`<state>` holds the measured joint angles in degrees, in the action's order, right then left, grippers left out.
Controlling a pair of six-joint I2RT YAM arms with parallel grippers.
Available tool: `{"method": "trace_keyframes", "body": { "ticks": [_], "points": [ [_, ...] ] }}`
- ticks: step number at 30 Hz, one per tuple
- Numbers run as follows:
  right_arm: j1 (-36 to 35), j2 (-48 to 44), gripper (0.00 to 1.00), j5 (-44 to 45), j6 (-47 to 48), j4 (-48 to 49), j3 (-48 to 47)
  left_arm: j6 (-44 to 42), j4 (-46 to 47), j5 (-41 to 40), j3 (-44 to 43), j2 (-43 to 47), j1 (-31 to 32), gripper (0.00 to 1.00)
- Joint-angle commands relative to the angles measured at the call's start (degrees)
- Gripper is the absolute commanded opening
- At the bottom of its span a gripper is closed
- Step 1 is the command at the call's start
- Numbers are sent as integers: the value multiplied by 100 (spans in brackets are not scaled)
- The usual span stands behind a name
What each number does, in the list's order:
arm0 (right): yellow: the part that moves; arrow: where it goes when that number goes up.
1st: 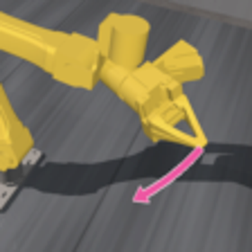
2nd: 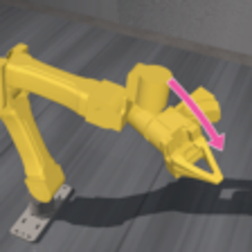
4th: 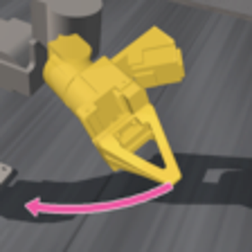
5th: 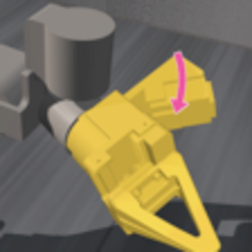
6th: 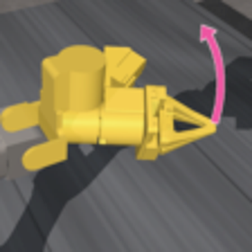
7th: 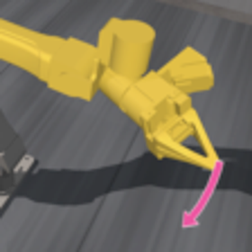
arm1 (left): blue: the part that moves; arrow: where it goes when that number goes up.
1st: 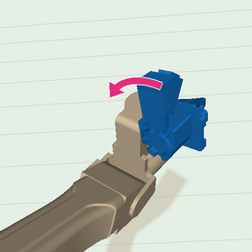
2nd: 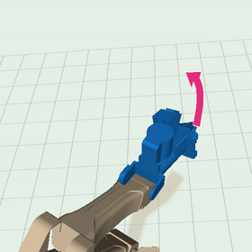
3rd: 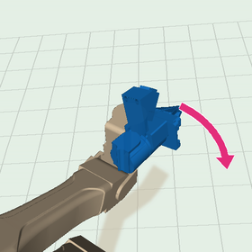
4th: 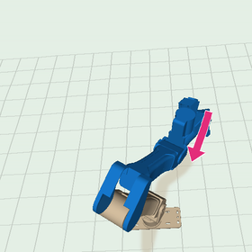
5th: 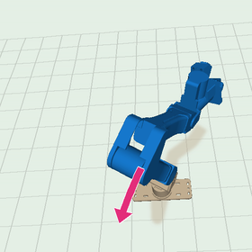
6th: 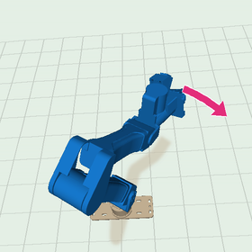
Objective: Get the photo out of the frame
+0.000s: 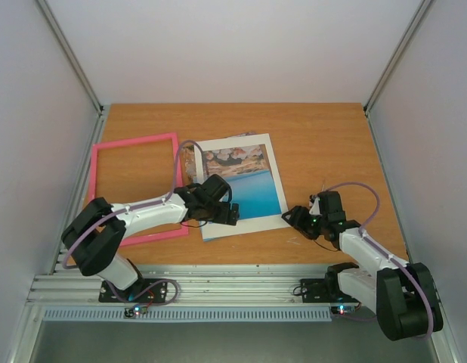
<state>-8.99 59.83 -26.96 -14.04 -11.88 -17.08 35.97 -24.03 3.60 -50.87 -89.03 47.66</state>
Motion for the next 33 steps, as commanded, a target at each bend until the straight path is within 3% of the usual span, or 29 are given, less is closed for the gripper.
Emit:
{"method": "trace_keyframes", "body": {
  "ticks": [1, 13, 33],
  "points": [
    [29, 129, 64, -203, -249, 222, 217, -153, 502, 83, 1, -8, 77, 98],
    [29, -64, 64, -846, -709, 881, 322, -694, 1283, 361, 143, -36, 262, 99],
    [29, -178, 63, -1471, -1337, 1532, 38, -2146, 2147, -967, -89, -750, 1035, 99]
  ]
}}
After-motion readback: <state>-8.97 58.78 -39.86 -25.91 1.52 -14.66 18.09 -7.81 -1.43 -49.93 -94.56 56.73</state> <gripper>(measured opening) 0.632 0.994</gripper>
